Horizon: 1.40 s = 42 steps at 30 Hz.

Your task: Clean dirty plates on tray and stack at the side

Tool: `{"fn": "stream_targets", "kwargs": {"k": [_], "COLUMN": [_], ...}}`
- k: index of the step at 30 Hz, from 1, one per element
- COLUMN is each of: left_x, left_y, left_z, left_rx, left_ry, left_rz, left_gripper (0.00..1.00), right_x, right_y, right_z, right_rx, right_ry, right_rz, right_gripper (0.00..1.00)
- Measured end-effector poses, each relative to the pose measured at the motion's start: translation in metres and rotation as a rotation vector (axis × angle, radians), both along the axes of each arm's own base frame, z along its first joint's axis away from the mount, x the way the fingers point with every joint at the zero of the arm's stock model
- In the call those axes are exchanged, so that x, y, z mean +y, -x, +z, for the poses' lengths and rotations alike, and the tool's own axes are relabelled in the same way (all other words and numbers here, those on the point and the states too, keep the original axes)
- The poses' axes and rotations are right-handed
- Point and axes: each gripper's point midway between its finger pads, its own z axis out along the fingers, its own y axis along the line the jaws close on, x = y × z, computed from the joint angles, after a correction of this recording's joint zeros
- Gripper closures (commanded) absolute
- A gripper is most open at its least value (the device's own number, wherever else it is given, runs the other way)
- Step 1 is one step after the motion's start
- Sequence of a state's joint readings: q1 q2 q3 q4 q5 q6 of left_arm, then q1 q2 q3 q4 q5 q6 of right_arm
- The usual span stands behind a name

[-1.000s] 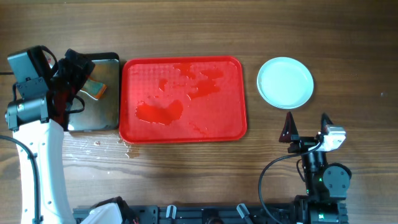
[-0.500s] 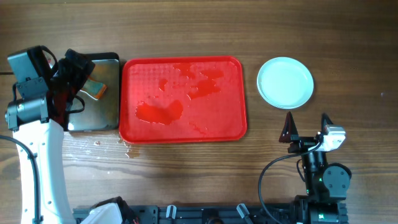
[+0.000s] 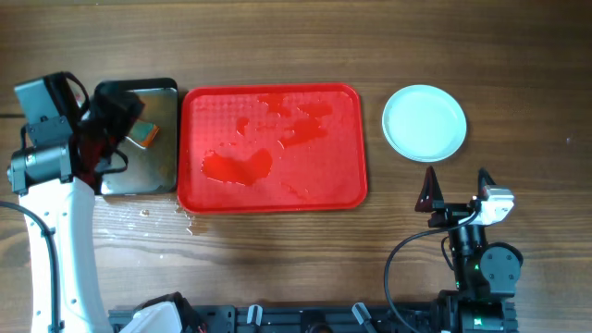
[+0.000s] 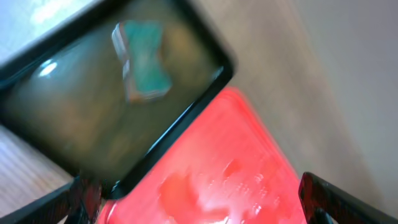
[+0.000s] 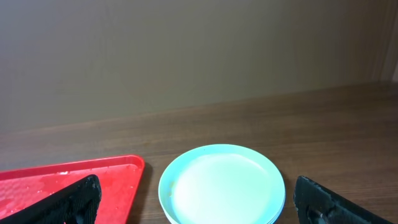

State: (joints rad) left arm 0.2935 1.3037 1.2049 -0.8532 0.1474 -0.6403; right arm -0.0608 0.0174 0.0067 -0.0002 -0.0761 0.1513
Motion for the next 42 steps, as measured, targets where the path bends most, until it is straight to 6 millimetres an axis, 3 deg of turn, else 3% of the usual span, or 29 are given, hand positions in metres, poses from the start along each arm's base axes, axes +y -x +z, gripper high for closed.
{"fn": "stream_targets", "kwargs": {"k": [4,9,12,16,20,25,27,31,36,38,42], "left_x": [-0.006,-0.029,-0.049,-0.070,-0.076,-0.078,-0.078,-0.087,-0.104,-0.105,-0.101], "left_y": [0.012,0.014,0.013,0.017,0.037,0.060,0.065,0.070,0.082,0.087,0.089], "left_z": [-0.012,-0.047,-0.064,-0.071,-0.078,-0.095,-0.093,-0.072,-0.064,-0.066,-0.047], "left_rx": [0.064,0.053,-0.058,-0.301,-0.491,-0.580,-0.614,-0.735,-0.792,-0.790,-0.866], "left_ry": [0.015,-0.029,-0.082,-0.159,-0.208,-0.232,-0.240,-0.273,-0.343,-0.367,-0.418], "left_rz": [-0.006,-0.127,-0.215,-0.292,-0.298,-0.293,-0.292,-0.322,-0.429,-0.445,-0.427], "left_gripper": [0.00,0.00,0.00,0.00,0.00,0.00,0.00,0.00,0.00,0.00,0.00], "right_x": [0.000,-0.001,-0.001,-0.001,-0.001,-0.001,-0.001,-0.001,-0.001,-0.001,-0.001], "right_y": [0.000,0.000,0.000,0.000,0.000,0.000,0.000,0.000,0.000,0.000,0.000], "right_z": [0.000,0.000,0.001,0.001,0.001,0.001,0.001,0.001,0.001,0.001,0.001], "right_rx": [0.000,0.000,-0.003,-0.002,-0.003,-0.003,-0.003,-0.003,-0.003,-0.003,-0.004], "right_ry": [0.000,0.000,0.001,0.001,0.001,0.001,0.001,0.001,0.001,0.001,0.001], "right_rz": [-0.003,-0.003,-0.006,-0.007,-0.007,-0.007,-0.007,-0.007,-0.007,-0.007,-0.007], "right_gripper": [0.00,0.00,0.00,0.00,0.00,0.00,0.00,0.00,0.00,0.00,0.00]}}
